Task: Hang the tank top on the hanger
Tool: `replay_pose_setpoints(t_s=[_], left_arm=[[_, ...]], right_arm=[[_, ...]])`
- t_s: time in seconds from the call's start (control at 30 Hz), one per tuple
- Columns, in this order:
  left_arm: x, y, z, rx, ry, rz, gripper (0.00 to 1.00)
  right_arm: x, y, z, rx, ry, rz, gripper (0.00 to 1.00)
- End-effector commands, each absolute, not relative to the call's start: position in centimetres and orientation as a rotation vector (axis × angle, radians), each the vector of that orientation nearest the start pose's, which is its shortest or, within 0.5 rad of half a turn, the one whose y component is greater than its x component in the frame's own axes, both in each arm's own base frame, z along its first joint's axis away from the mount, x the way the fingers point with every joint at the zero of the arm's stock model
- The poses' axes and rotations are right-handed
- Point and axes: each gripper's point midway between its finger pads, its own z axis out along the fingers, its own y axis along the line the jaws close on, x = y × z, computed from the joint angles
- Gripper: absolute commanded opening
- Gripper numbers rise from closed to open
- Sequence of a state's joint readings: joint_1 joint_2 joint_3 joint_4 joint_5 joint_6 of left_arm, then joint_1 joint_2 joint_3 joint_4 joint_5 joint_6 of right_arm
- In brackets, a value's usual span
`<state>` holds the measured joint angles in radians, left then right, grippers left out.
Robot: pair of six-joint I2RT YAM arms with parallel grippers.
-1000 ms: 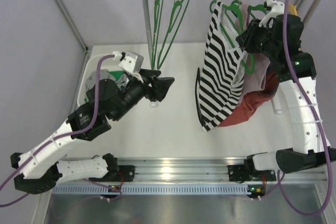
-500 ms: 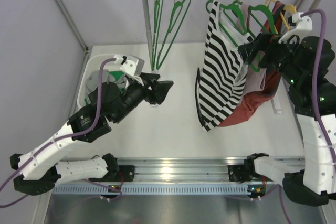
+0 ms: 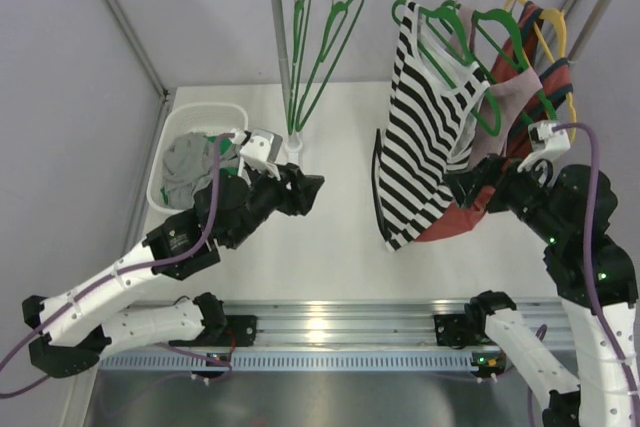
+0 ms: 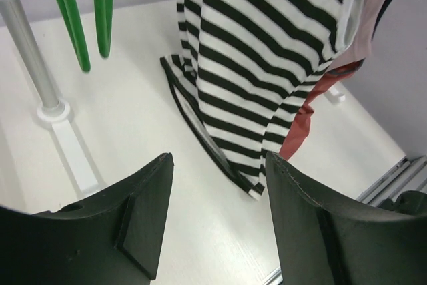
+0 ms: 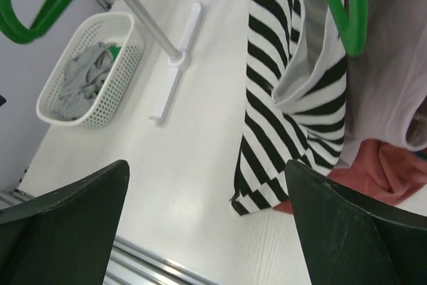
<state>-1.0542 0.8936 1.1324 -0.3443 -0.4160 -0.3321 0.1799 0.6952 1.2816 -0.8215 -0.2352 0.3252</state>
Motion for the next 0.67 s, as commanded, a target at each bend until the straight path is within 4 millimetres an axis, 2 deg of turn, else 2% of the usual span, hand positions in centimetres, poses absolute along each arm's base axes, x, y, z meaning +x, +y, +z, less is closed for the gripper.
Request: replay_pose_setpoints(t_s=[0.0,0.17,0.37,0.5,0.63], left_arm=[[20.6,-23.6,35.1,0.225,1.736,-0.684,0.62],[20.7,-22.9,31.9,0.182,1.793,-0.648,0.62],[20.8,-22.5,29.8,0.162,1.852,-0.602,0.62],[20.7,-22.3,28.9,0.140,1.870,-0.605,0.62],[20.8,-22.5,28.6,0.139,1.880,-0.604,0.62]], right_arm=[[19.2,9.2,34.2,-0.011,1.877,0.599,1.00],[19.1,8.6,29.6,0.045,1.956,0.566,1.00],[19.2,8.4,25.5,0.067,2.024,0.550,1.00],[19.2,8.8,23.8,0.055,2.063,0.563,1.00],[19.4,8.4,24.1,0.069,2.049,0.542,1.00]])
